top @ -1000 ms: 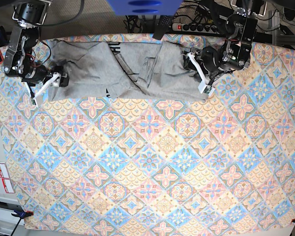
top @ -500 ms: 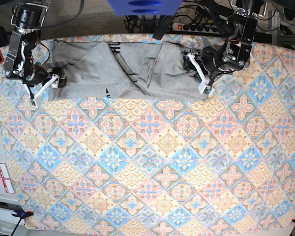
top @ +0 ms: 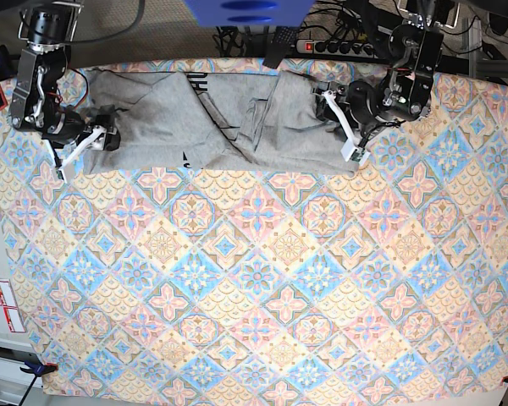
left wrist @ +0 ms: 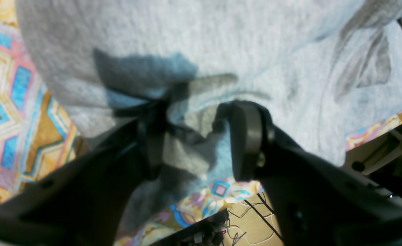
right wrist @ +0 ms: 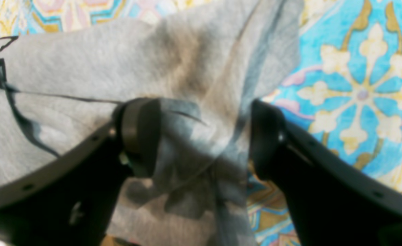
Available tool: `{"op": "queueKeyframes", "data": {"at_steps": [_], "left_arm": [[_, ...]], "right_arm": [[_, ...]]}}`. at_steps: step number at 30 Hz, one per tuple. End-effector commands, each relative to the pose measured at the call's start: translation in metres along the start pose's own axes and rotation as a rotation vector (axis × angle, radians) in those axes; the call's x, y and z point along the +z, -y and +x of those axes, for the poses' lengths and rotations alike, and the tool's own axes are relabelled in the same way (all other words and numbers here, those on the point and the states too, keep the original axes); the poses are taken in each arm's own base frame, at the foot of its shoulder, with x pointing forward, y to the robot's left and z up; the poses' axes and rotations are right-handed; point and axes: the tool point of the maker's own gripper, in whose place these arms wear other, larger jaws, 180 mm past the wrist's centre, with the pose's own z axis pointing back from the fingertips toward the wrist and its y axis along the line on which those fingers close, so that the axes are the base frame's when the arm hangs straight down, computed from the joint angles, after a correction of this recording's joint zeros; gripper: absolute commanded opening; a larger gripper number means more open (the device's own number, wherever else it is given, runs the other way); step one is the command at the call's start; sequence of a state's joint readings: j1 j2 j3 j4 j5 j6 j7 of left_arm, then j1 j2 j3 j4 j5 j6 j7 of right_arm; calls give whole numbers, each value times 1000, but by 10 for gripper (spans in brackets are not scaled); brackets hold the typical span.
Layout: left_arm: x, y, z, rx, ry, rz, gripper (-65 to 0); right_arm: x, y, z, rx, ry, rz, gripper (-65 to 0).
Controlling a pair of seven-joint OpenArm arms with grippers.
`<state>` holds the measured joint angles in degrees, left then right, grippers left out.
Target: Fold the T-shirt properly
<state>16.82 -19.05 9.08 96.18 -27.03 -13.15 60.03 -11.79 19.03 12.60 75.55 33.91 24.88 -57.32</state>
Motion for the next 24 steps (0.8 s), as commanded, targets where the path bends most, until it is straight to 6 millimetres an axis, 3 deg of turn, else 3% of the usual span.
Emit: {"op": "queueKeyframes", "data": {"at_steps": [1,4,17,19,24], "left_arm": [[4,2,10,-7,32,-11,-371],[3,3,10,-5,33,-13,-371],[3,4,12,-4,39,-16,-379],[4,3,17,-7,48,-14,-391],[3,6,24,2,66,-21,-424]], "right_arm": [[-6,-13,-48,-6,-164,39,-253],[-5,-11,-59,-13,-184,36,-253],[-4,-12,-69,-13,-211,37,-259],[-4,-13,-73,-14,-233,40,-296],[-4,-14,-72,-12,-242,42,-461]]}}
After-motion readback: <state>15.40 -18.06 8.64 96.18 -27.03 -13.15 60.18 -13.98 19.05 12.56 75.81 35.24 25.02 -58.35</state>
